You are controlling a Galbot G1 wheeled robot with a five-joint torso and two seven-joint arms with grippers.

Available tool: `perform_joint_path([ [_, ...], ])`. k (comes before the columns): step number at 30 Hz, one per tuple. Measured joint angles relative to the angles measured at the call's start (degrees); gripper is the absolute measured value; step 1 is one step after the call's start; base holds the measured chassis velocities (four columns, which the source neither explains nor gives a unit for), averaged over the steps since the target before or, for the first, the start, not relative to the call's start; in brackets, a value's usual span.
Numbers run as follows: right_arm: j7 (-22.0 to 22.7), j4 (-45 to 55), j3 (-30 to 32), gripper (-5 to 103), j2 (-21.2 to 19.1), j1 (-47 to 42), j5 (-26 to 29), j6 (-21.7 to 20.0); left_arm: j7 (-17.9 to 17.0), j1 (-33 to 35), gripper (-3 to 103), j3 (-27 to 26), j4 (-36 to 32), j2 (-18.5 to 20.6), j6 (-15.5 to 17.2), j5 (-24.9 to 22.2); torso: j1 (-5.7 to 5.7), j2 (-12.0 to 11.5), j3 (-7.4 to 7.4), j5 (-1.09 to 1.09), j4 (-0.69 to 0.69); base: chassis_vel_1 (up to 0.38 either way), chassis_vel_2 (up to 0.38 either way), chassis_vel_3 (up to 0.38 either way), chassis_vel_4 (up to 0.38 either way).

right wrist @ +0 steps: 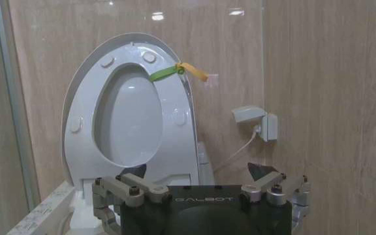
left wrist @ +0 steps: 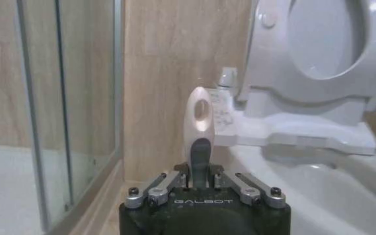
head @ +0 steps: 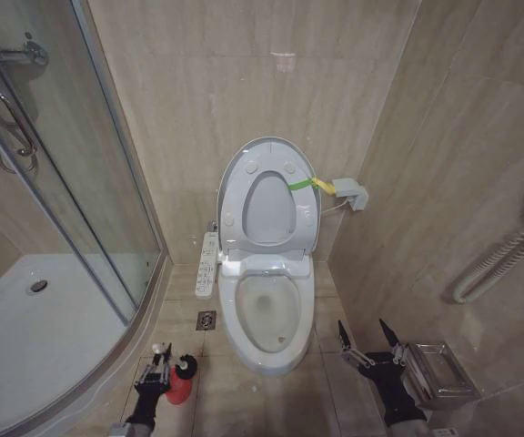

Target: Open the toilet lid, clean the toilet bowl with a toilet brush, close the toilet lid, and flush.

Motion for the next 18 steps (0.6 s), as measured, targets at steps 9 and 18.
perform_joint_path([
  [9,0.0,0.0,0.0,100,0.01,0.0,0.0,0.0,-2.32,8.4,19,2.14,-14.21,-1.87,3.31,3.21,0.0,0.0,0.0,0.01,-0.01,0.0,0.0,0.0,0.0],
  [18,0.0,0.0,0.0,100,0.0,0.0,0.0,0.0,-2.76,12.01,19,2.77,-19.24,-2.27,2.63,4.94,0.0,0.0,0.0,0.0,-0.01,0.0,0.0,0.0,0.0],
])
